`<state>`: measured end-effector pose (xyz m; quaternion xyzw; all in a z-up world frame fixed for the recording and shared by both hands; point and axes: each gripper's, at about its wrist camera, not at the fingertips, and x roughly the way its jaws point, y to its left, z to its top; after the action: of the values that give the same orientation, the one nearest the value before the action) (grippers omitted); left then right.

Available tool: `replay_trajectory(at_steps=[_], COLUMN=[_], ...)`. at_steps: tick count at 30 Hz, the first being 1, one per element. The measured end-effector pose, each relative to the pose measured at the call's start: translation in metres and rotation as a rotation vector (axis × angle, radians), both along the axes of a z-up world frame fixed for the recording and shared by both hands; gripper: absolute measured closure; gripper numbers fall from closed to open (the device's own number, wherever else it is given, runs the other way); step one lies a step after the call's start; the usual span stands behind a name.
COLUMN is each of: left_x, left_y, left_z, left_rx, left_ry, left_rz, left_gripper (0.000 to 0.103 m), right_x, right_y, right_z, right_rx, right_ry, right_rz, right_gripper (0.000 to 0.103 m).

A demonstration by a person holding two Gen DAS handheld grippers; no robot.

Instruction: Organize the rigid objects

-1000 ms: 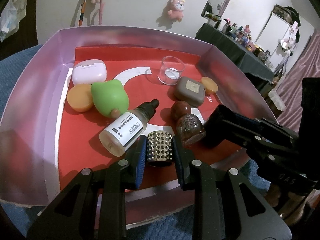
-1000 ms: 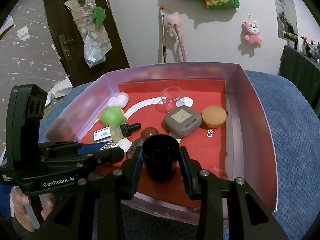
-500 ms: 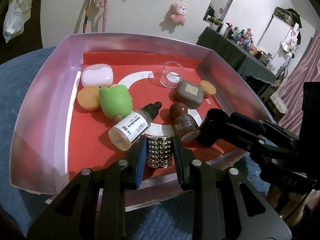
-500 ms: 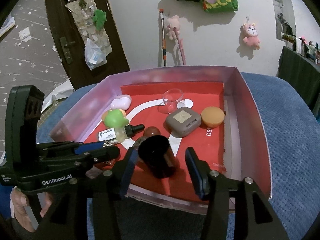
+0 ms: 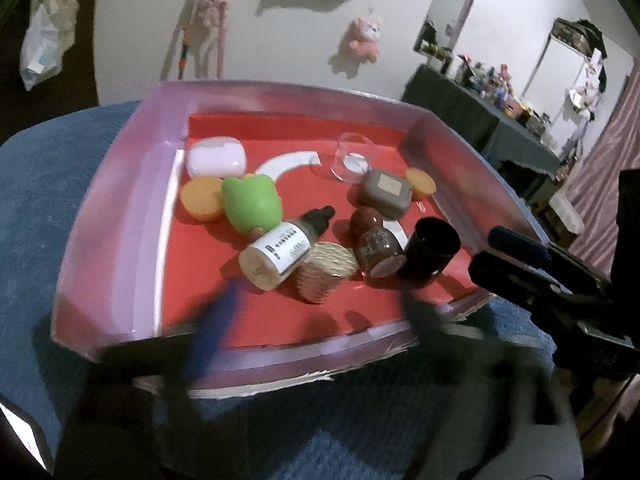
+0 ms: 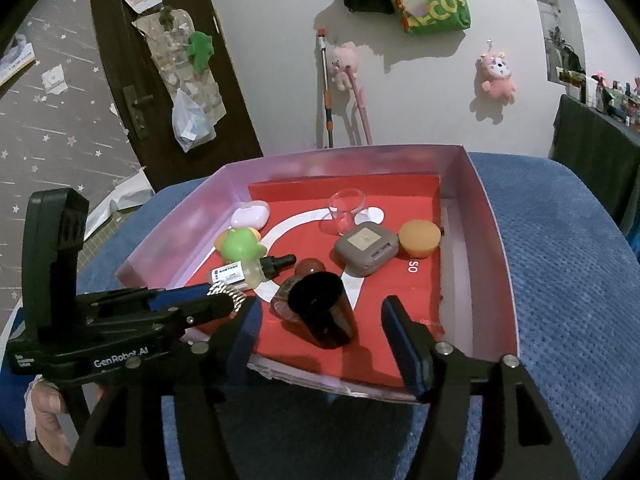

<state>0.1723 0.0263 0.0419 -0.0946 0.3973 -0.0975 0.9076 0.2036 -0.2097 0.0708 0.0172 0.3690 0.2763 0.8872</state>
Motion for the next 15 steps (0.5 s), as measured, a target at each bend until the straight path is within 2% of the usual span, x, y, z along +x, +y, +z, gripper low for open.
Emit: replay_trajectory(at_steps=[2, 9, 13, 15], left_x=[-0.005, -0.017, -0.025, -0.030], left_y=[0.003, 0.003, 0.004, 0.006], left_z=[0.005, 0.010, 0.009, 0.009], left_rx=[-0.010, 0.032, 0.066, 0.082], left_ry=[-0.025, -0.048, -0.064, -0.075], left_rz=[0.007, 0.029, 0.062, 0.079], left_gripper=[0.007, 0.007, 0.007, 0.007], right_x=[-0.002, -0.010, -0.015, -0.019], right_y=[-0.001, -0.008, -0.012, -0.012], right_z=[0.001, 0.002, 0.002, 0.002], right_rx=[0.006, 0.035, 0.037, 0.029], right_ry=[-0.004, -0.006, -0.013, -0.015], right_rz=[-0.006, -0.021, -0.039, -0.046], right_gripper=[0.029, 0.029, 0.018, 0.017])
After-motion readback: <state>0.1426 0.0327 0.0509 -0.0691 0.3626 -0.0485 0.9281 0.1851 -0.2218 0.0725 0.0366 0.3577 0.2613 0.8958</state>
